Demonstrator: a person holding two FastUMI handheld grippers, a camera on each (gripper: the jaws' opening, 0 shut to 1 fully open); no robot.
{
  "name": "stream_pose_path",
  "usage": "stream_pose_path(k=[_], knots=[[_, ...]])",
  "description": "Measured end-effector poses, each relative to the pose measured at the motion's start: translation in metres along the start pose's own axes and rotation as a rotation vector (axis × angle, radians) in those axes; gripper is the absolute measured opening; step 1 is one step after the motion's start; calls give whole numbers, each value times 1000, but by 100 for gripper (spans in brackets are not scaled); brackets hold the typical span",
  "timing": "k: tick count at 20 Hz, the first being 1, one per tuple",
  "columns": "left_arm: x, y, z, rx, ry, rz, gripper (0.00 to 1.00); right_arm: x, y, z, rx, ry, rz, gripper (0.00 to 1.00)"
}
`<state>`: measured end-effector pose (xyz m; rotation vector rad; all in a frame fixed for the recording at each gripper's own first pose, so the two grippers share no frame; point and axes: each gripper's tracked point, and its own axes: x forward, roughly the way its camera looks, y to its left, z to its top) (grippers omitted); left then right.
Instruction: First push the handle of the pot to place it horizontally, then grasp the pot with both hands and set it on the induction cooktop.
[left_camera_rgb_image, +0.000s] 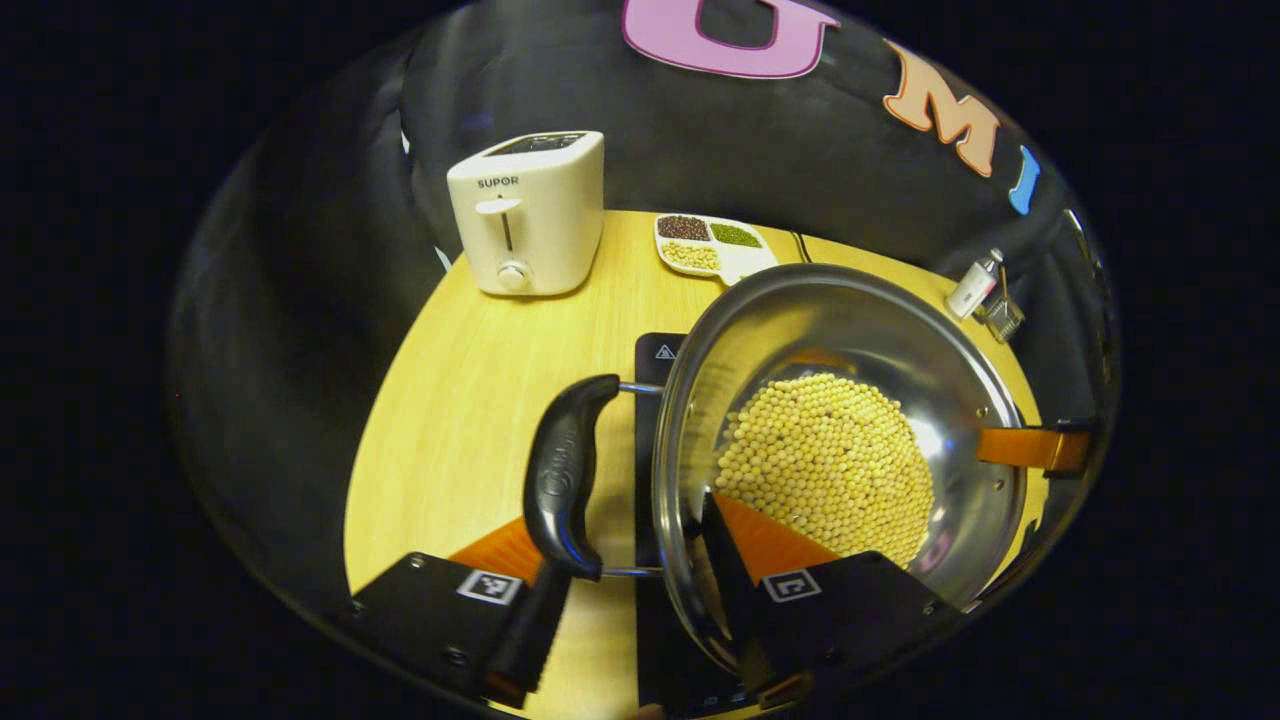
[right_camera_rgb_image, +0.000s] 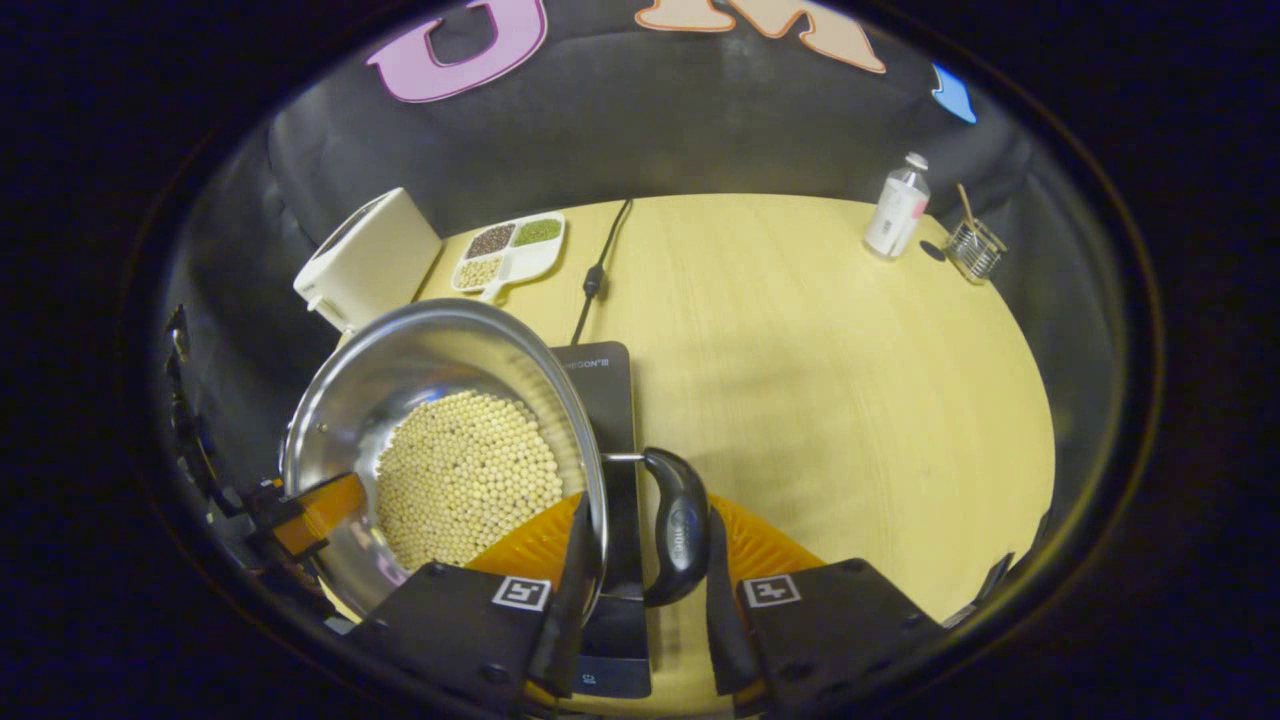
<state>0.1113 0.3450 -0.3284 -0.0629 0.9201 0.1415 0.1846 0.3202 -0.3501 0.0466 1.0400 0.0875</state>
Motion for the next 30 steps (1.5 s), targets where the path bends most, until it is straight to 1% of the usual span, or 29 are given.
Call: stream_pose_path(k=[1,2,3,4,5,6,8,9,10,11,12,13,14,16,17,18,19,22,25,26,28,30], knots=[[-1,6,1,-1,-10,27,84,-1,0,1,2,-4,17,52],[-6,8,-1,-9,-8,43,86,-3,2,2,13,-14,42,56],[-12,9,-4,-21,-3,56,94,-7,1,5,27,-29,63,57],[-19,9,-7,-35,2,68,96,-12,3,8,49,-43,101,64],[-28,10,-10,-46,1,88,99,-18,3,7,66,-52,132,65],[-35,11,-10,-57,-11,112,99,-23,1,7,77,-57,165,68],[-50,8,-10,-69,-34,169,100,-33,-7,0,80,-55,226,69],[-60,8,-11,-64,-47,204,100,-38,-13,-4,82,-56,256,71],[-69,9,-9,-51,-66,239,100,-42,-22,-8,85,-58,279,80],[-76,10,-8,-41,-80,272,98,-46,-34,-16,86,-50,297,84],[-83,9,-10,-53,-73,305,98,-51,-48,-24,86,-37,305,85],[-91,6,-15,-70,-57,336,98,-53,-62,-29,94,-39,315,81],[-102,6,-12,-69,-72,370,99,-54,-76,-32,104,-49,320,77],[-124,15,5,-21,-135,455,99,-55,-103,-46,119,-37,335,77],[-130,18,6,-3,-131,486,98,-56,-115,-53,123,-30,346,77],[-139,16,0,-14,-101,510,98,-58,-127,-55,125,-30,350,86],[-150,4,3,-31,-127,506,99,-59,-139,-57,124,-34,345,77],[-179,-36,13,-57,-216,482,98,-63,-171,-46,116,-93,312,77],[-187,-85,5,-115,-268,402,98,-66,-195,-43,110,-127,294,77],[-184,-99,-2,-141,-266,374,98,-65,-202,-43,109,-129,287,77],[-174,-124,-31,-192,-206,312,98,-62,-219,-48,108,-127,262,77],[-169,-159,-50,-223,-180,218,99,-68,-239,-47,108,-149,219,77]])
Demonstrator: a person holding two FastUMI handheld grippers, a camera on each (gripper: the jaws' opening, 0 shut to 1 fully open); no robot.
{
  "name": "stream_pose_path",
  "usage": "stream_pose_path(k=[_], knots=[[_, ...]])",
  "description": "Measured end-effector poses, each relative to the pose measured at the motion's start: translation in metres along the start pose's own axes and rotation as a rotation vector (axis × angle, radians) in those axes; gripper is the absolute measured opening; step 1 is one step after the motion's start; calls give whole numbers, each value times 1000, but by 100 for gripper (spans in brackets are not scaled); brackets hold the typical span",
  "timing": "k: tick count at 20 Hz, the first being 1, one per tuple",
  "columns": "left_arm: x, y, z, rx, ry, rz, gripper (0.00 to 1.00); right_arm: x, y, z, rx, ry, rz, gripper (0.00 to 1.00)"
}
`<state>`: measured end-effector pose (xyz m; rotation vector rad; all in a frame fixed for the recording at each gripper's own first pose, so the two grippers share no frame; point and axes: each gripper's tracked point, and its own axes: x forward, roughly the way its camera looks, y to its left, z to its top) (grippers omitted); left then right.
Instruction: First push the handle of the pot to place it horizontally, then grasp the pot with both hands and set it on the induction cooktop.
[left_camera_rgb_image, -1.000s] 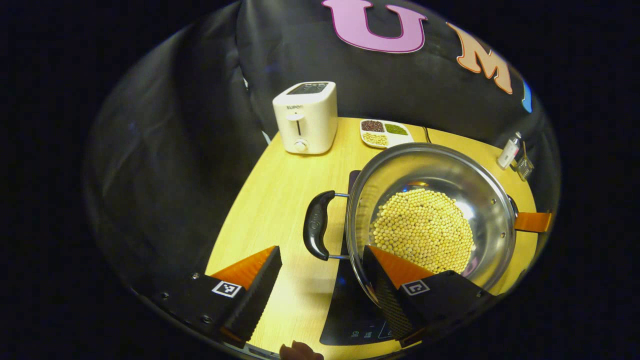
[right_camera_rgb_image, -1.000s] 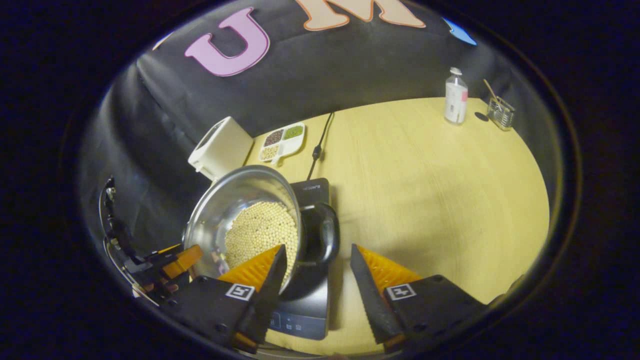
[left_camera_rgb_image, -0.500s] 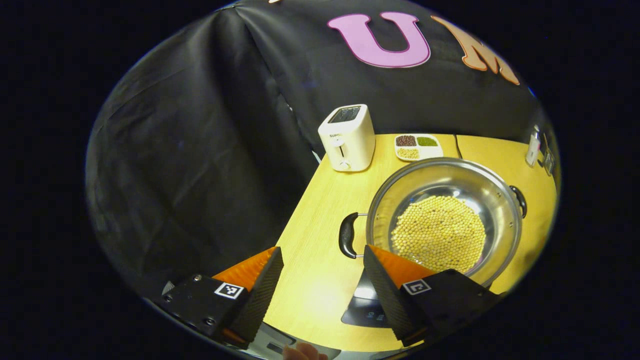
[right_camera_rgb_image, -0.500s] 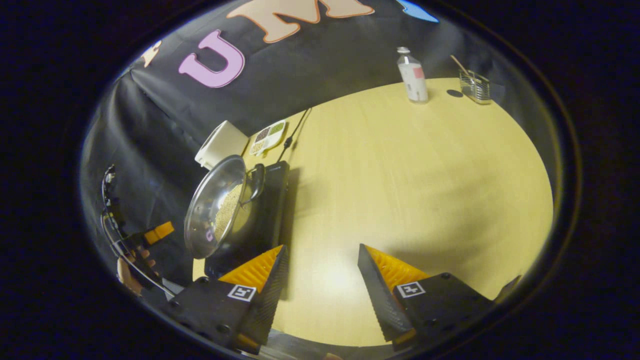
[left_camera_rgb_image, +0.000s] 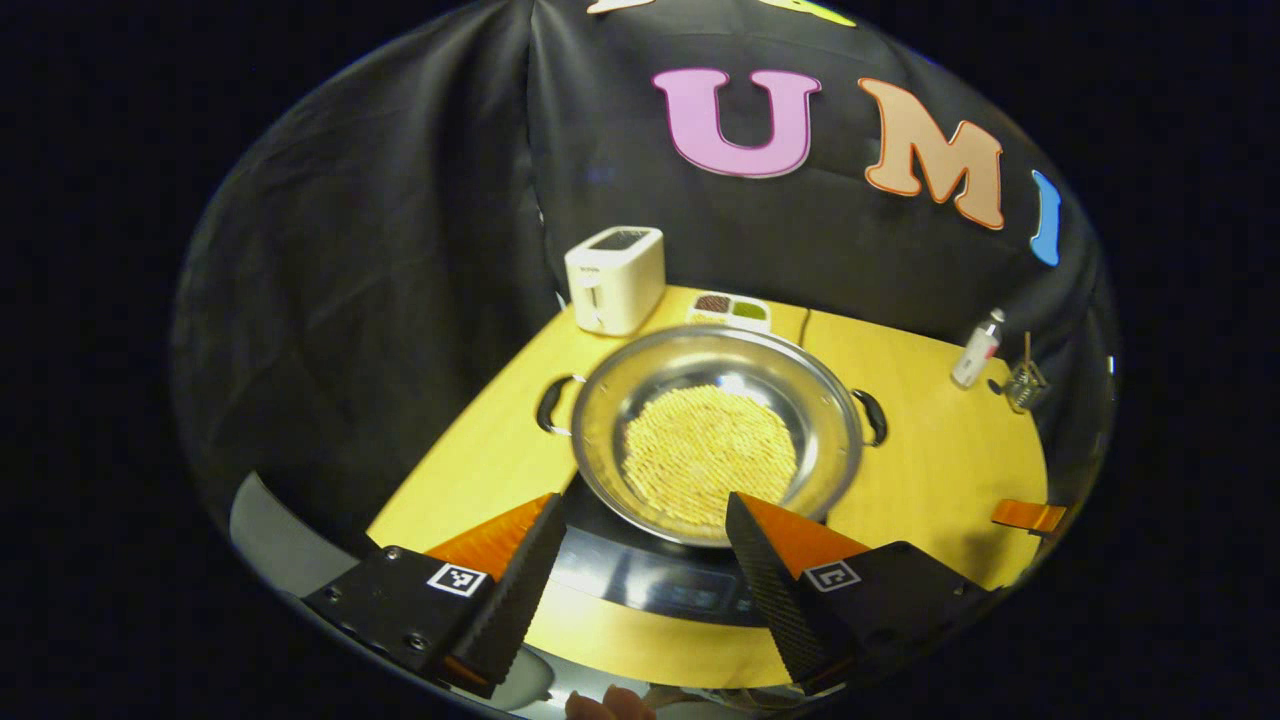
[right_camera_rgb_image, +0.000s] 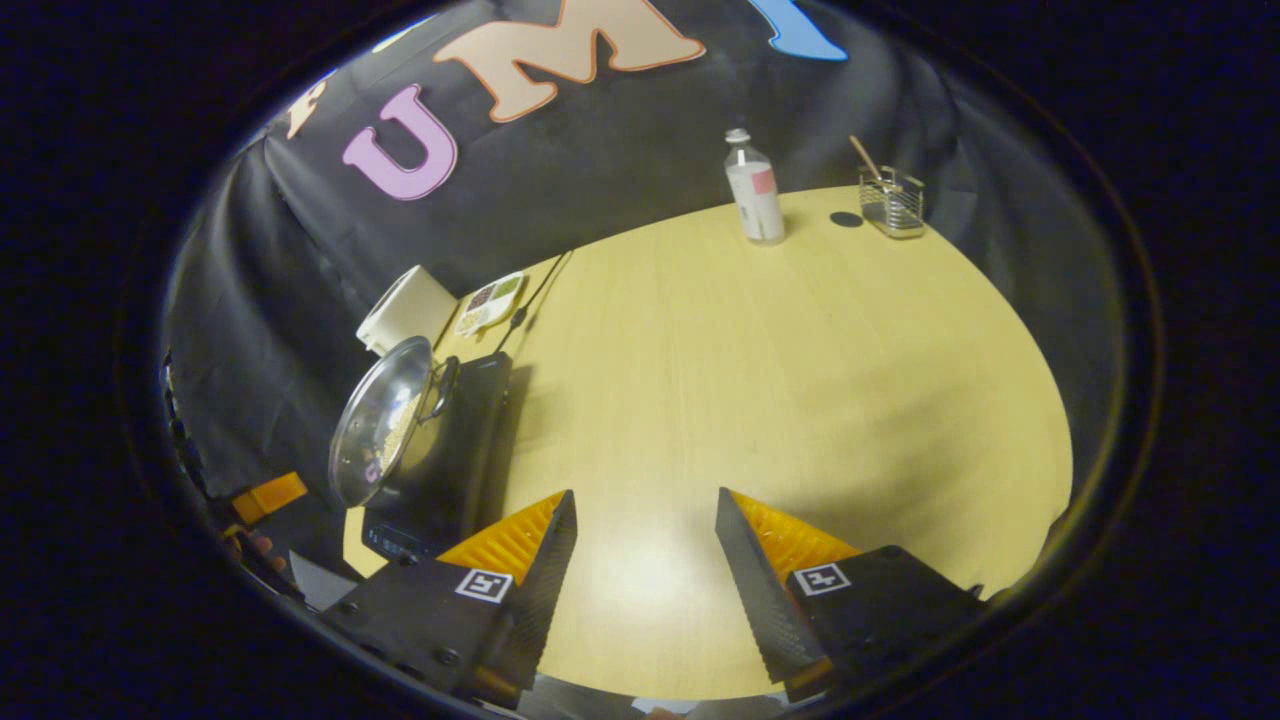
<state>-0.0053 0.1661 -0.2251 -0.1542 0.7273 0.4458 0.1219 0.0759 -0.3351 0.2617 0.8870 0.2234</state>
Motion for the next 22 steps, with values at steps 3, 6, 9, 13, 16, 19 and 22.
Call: stream_pose_path(k=[3,6,9,13,16,19,22], knots=[[-3,-38,-18,77,17,-112,98,-20,-23,1,-44,-45,-74,77],[-11,-70,-15,136,-24,-196,98,-48,-29,5,-89,-92,-117,86],[-27,-89,-11,136,-60,-259,98,-78,-33,10,-182,-162,-185,86],[-59,-95,17,116,-177,-310,98,-134,-6,32,-234,-316,-184,86],[-89,-101,47,71,-281,-359,96,-174,22,39,-242,-367,-152,86],[-126,-103,73,30,-353,-401,96,-213,48,53,-270,-429,-126,87],[-175,-100,104,24,-467,-411,96,-258,80,79,-312,-550,-82,80]])
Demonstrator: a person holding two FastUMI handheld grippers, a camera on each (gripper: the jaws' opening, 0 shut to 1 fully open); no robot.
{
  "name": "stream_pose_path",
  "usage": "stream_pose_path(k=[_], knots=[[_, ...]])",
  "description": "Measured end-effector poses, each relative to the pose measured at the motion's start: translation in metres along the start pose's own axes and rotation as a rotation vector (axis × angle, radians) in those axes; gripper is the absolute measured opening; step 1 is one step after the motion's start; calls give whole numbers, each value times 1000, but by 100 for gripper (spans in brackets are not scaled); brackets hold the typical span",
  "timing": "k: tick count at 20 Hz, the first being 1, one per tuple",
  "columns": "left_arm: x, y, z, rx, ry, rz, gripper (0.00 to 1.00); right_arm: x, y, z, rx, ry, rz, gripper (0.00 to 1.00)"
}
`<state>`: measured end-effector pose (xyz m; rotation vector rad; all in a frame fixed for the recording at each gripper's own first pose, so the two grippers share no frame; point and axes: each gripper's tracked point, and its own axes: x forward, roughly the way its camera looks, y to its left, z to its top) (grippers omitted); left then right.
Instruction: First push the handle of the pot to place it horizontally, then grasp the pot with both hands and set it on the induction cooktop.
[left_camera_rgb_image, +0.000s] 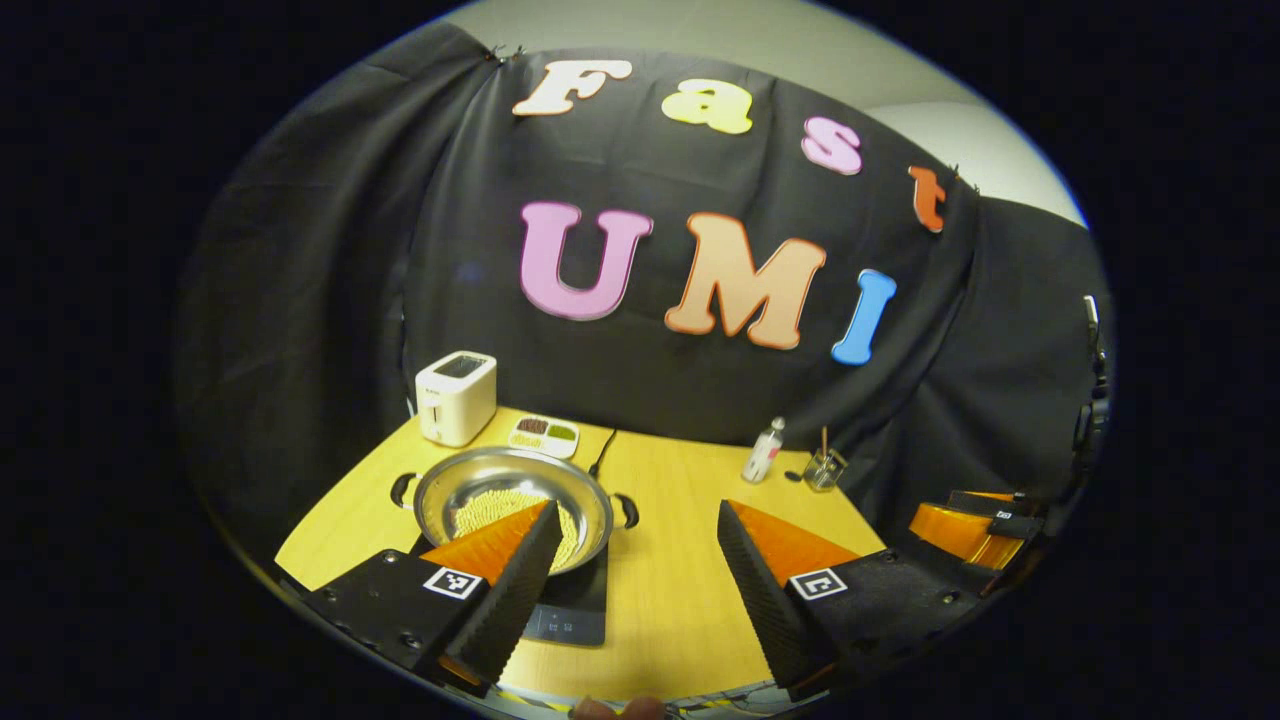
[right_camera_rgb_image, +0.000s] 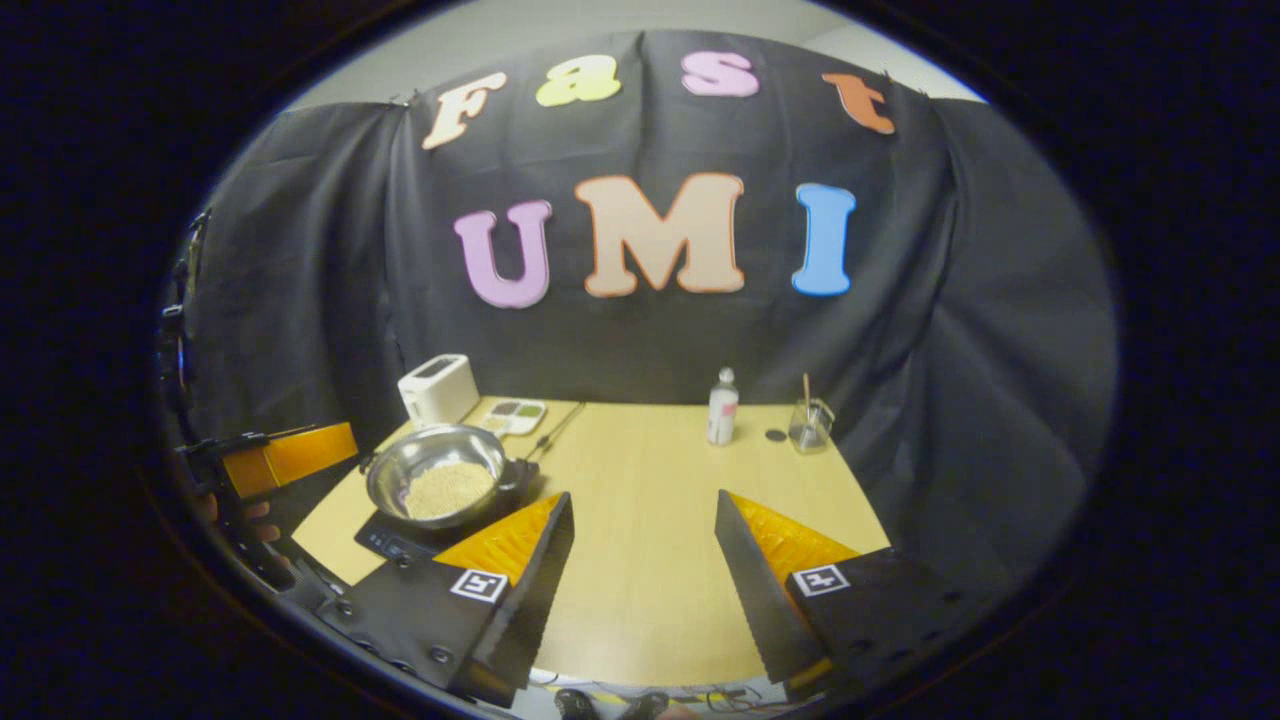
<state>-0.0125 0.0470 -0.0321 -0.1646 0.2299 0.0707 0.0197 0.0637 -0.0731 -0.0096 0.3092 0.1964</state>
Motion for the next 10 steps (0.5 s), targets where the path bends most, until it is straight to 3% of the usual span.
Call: stream_pose_path(k=[3,4,6,10], knots=[[-27,-3,50,36,-137,37,95,-22,9,45,-7,-97,38,82],[-35,-7,65,37,-184,50,92,-30,10,62,-7,-134,47,91],[-52,-20,81,49,-237,58,95,-49,2,84,-12,-190,52,92],[-75,-40,98,118,-294,55,92,-83,-28,112,-18,-286,21,94]])
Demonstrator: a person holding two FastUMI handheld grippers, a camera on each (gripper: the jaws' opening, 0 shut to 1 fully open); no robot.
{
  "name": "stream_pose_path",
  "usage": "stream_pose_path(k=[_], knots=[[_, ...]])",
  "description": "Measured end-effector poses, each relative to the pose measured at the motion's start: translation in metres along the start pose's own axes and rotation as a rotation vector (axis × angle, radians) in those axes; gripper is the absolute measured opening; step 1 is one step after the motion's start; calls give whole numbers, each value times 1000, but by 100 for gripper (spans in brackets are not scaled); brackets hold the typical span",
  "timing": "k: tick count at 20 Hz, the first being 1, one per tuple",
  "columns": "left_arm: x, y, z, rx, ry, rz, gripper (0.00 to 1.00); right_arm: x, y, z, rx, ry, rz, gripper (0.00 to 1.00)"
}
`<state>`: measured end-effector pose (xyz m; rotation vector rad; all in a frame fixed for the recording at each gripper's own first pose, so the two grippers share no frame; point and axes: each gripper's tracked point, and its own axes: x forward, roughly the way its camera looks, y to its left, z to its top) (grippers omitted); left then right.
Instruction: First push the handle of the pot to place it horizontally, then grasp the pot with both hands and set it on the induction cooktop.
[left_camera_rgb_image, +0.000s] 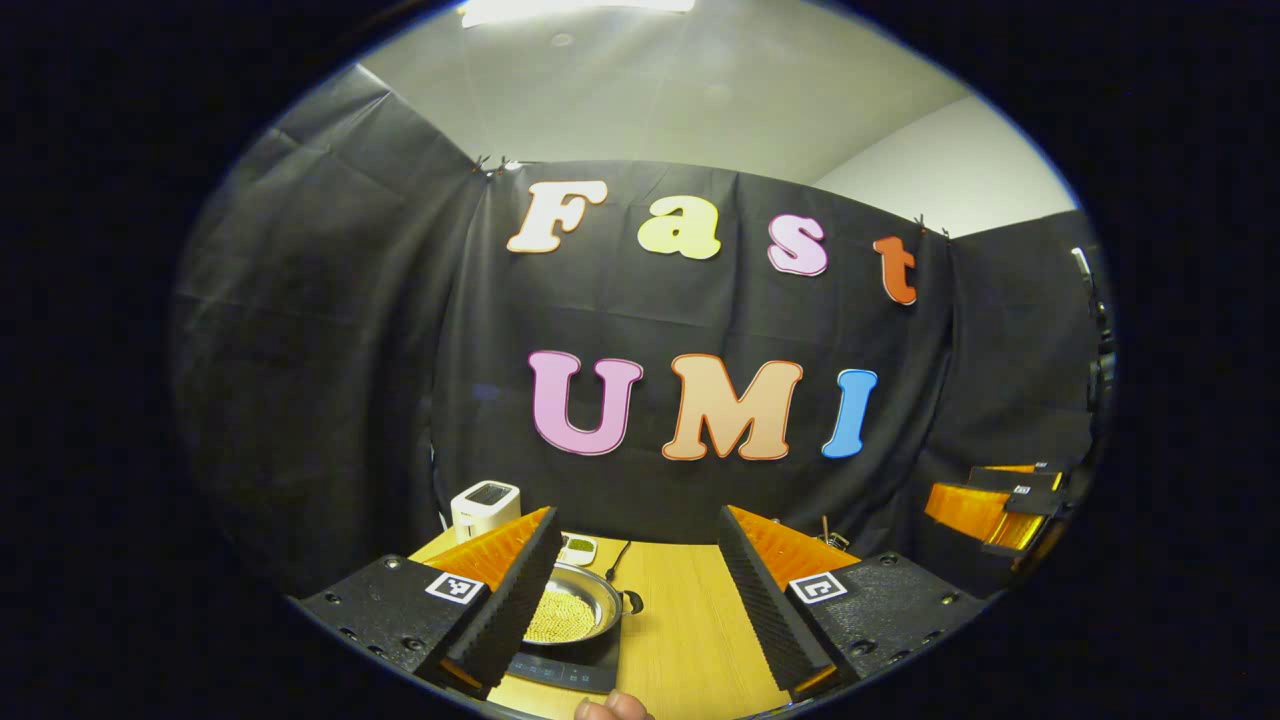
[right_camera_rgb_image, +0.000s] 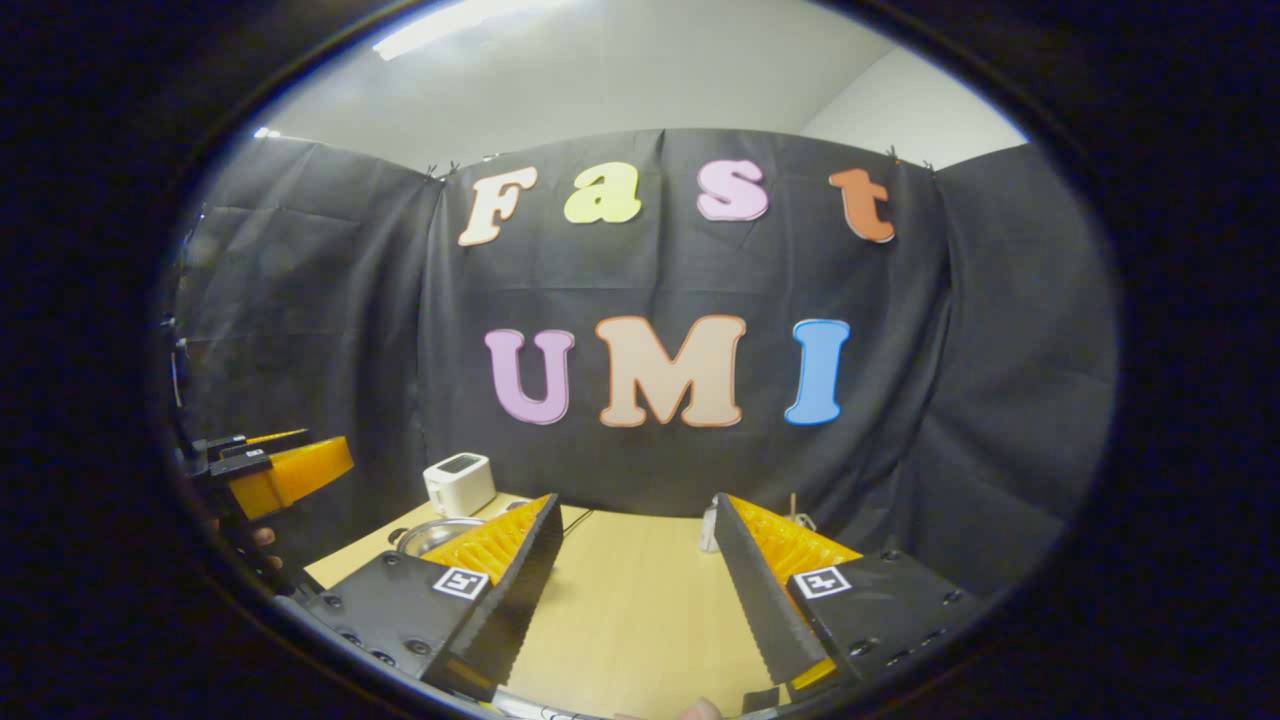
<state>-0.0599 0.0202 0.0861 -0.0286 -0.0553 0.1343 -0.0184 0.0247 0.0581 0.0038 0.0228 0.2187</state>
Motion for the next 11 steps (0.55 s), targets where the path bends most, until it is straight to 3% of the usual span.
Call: stream_pose_path(k=[4,5,11], knots=[[-5,-22,11,6,-15,-26,95,-12,-21,14,45,-50,-22,94],[-5,-24,9,10,-10,-30,92,-15,-23,18,53,-64,-27,94],[-1,-34,6,16,-4,-52,92,-12,-18,35,29,-136,-15,94]])
